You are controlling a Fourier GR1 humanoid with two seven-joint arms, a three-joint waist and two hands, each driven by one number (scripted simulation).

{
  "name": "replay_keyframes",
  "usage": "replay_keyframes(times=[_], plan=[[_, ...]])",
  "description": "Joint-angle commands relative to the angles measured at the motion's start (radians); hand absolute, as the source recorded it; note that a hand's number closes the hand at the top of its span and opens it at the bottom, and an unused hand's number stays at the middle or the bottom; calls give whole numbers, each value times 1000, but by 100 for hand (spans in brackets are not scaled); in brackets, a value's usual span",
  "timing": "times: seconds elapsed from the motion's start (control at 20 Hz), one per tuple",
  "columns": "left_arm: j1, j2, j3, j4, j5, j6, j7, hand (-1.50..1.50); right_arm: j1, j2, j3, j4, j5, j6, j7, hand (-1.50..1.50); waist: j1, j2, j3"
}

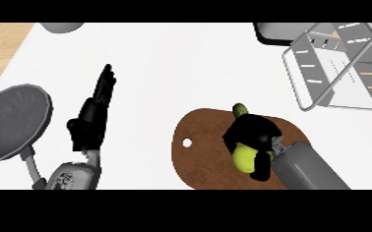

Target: Pick the pear from the cutting board and place it in the tiered basket

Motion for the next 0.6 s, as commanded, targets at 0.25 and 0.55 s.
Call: replay_keyframes(times=[0.25,0.55], plan=[[5,28,39,-9,22,-13,-11,0,152,-148,-373,43,52,-295,314,150,-29,6,0],[67,32,13,-84,14,-28,15,0,205,-189,-506,-164,9,-275,428,150,-1,3,-1]])
